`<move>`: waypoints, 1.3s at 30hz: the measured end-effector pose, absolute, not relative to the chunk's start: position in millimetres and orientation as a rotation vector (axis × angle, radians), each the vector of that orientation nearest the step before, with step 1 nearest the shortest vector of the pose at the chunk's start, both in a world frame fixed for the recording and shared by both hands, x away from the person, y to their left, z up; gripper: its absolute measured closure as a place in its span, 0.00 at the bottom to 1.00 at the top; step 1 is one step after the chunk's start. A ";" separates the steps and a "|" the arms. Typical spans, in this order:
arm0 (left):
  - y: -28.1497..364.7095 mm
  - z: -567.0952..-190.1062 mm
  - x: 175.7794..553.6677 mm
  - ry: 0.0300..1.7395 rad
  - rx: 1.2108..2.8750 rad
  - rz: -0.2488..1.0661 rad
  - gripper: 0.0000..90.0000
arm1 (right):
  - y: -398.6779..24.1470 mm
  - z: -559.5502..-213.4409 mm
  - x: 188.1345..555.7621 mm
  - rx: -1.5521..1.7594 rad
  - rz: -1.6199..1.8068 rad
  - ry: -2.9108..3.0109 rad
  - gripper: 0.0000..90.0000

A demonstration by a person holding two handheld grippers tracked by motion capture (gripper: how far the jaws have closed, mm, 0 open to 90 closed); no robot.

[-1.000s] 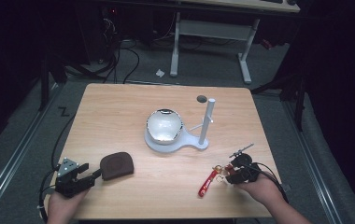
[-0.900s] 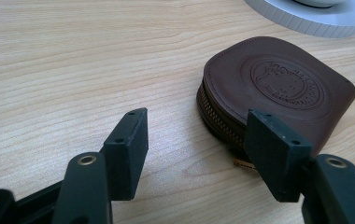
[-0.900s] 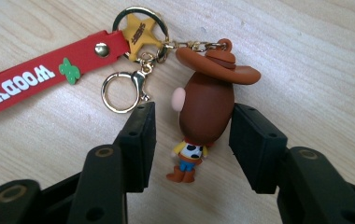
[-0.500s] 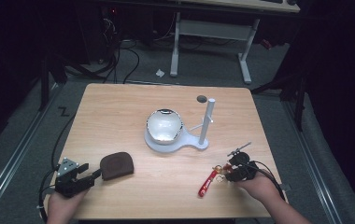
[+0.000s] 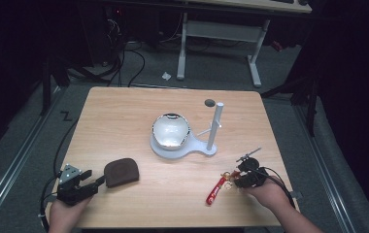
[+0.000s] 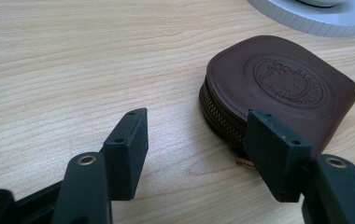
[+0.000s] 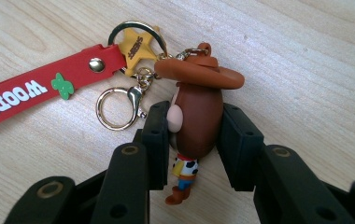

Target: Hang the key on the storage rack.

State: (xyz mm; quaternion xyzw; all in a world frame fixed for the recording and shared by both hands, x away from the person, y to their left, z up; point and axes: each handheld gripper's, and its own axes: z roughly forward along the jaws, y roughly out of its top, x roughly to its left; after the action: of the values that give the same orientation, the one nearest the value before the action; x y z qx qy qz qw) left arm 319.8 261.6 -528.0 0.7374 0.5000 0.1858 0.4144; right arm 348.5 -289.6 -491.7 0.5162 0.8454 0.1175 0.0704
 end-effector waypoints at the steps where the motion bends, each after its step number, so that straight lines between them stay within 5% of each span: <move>1: 261.7 -527.9 319.7 1.257 1.852 0.469 0.45 | -289.9 -490.9 348.0 1.556 0.365 2.551 0.74; 39: 260.6 -530.0 320.3 1.257 1.850 0.459 0.44 | -291.8 -407.3 321.6 1.491 0.450 2.615 0.74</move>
State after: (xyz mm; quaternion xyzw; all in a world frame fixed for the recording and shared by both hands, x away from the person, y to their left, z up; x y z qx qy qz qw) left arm 320.3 260.6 -530.0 0.7368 0.5007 0.1826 0.4160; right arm 321.6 -291.8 -407.3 0.4893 0.8581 0.1476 0.0487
